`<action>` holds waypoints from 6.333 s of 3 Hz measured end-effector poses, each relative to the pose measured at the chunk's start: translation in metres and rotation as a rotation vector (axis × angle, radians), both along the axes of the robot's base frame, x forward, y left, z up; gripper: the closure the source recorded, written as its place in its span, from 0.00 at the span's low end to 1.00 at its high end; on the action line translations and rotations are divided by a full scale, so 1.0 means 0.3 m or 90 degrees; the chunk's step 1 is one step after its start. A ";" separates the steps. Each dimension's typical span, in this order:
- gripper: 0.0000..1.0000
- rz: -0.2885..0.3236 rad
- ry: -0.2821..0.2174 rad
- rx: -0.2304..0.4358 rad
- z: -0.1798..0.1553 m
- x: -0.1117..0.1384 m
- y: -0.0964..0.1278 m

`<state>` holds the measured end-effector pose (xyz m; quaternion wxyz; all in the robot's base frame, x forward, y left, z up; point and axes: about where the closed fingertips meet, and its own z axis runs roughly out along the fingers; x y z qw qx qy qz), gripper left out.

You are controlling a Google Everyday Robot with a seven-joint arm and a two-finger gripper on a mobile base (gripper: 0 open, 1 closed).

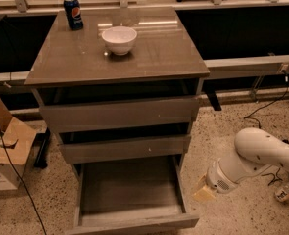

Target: Close bottom drawer

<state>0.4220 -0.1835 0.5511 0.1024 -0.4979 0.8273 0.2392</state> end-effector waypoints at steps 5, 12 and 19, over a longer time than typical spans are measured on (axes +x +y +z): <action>1.00 -0.004 0.039 0.029 -0.321 0.117 -0.026; 1.00 -0.129 0.276 0.064 -1.238 -0.092 0.009; 1.00 -0.136 0.137 0.120 -1.310 0.248 0.147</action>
Offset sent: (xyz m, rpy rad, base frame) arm -0.0061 0.0209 -0.0105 0.0292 -0.0661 -0.0049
